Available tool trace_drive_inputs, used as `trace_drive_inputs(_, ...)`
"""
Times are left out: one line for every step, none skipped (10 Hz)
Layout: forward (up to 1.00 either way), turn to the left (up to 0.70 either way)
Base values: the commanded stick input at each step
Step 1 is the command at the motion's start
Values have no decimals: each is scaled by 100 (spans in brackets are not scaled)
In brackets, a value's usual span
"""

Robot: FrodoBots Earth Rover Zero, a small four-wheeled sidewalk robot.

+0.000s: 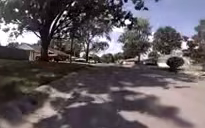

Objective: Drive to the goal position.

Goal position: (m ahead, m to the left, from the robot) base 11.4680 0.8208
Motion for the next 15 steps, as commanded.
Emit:
trace_drive_inputs(100, 0)
trace_drive_inputs(100, 0)
trace_drive_inputs(100, 0)
trace_drive_inputs(100, 0)
trace_drive_inputs(100, 0)
trace_drive_inputs(100, 0)
trace_drive_inputs(100, 0)
trace_drive_inputs(100, 0)
trace_drive_inputs(100, 0)
trace_drive_inputs(100, 0)
trace_drive_inputs(100, 0)
trace_drive_inputs(100, 0)
trace_drive_inputs(100, 0)
trace_drive_inputs(100, 0)
trace_drive_inputs(100, 0)
